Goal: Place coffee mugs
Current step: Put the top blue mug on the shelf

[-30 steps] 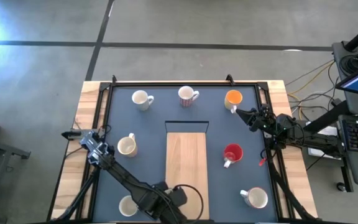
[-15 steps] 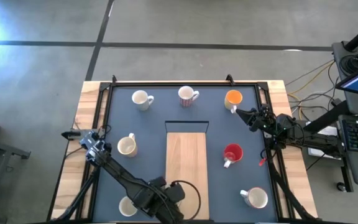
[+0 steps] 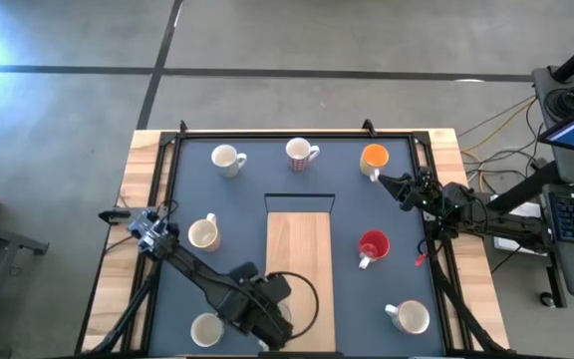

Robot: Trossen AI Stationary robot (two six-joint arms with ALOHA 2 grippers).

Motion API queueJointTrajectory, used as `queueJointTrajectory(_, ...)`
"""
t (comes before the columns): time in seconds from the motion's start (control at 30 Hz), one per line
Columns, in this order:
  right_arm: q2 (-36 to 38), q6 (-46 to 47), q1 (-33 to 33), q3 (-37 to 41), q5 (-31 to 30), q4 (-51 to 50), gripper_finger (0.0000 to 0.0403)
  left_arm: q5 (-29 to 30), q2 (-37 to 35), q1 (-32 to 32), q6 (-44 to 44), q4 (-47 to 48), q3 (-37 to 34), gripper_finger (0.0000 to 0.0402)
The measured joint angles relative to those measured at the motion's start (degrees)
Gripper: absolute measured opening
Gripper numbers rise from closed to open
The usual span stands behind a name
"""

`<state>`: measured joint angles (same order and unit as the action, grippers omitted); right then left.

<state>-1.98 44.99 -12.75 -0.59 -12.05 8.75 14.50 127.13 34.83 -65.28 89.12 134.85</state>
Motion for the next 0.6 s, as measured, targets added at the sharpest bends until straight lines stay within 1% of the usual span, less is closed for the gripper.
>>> queueJointTrajectory(0.23,0.0,0.0,0.0,0.0,0.0,0.0,0.0066,-0.1,0.1,-0.2,0.0,-0.3,-1.3,0.0122)
queueJointTrajectory(0.6,0.0,0.0,0.0,0.0,0.0,0.0,0.0066,-2.4,0.1,-0.2,-0.4,-2.6,-5.5,0.0121)
